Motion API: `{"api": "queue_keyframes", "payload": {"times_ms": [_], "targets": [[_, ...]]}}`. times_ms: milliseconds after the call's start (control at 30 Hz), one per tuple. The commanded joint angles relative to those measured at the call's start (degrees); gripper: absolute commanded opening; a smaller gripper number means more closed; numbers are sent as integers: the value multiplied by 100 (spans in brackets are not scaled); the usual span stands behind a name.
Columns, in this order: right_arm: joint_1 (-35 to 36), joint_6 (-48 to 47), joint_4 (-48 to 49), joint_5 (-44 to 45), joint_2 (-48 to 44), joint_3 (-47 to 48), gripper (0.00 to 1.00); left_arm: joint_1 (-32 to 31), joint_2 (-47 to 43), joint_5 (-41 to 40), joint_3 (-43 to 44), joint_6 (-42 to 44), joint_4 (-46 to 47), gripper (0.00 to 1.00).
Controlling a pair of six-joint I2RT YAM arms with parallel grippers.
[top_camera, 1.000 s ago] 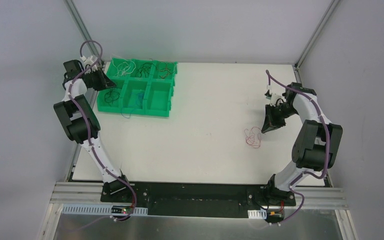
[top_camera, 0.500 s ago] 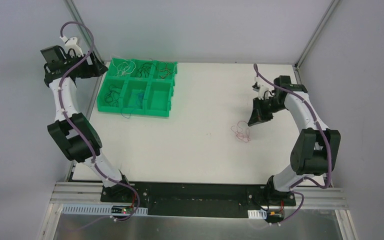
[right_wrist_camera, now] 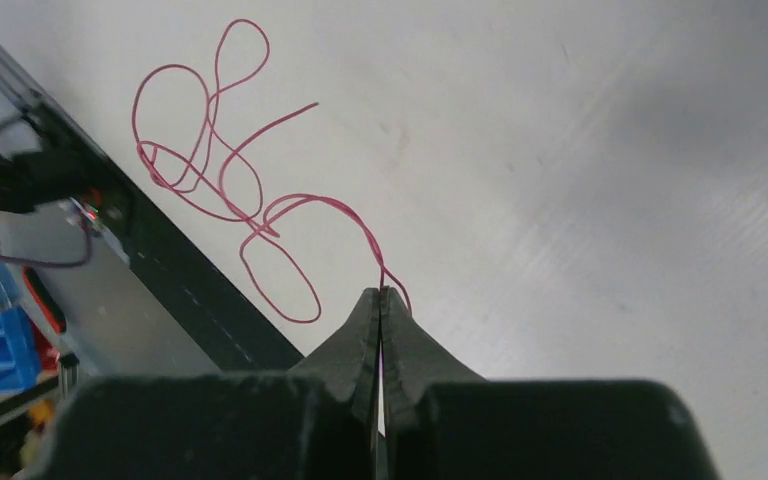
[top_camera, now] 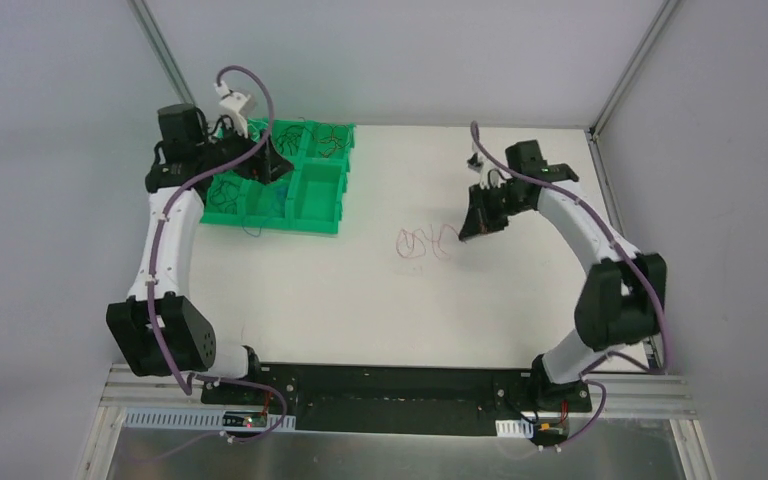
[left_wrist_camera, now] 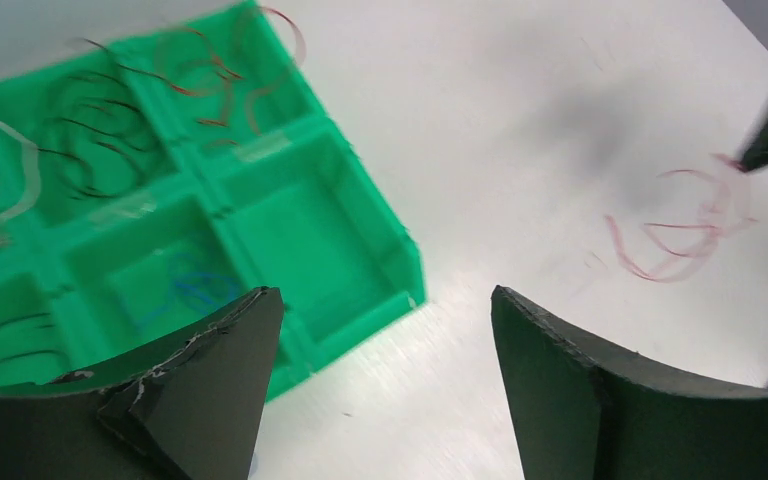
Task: Untangle the cables
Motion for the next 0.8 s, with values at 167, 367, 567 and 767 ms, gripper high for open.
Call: {"api": "queue_keyframes", "payload": {"times_ms": [167, 367, 567, 767], "targets": [[-37, -1015, -673, 1006, 1330, -949, 0, -2136, -326, -80, -1812, -580, 220, 76], [-46, -926, -478, 1070, 1305, -1180, 0, -3180, 634, -355, -2373, -1900, 1817, 76], [-45, -848, -458, 1146, 1246, -1219, 0, -4076, 1940, -230, -1841, -2307, 2509, 74], [-51, -812, -473, 1206, 1239, -1236, 0, -4836, 2659, -38, -1758, -2683, 3461, 76]]}}
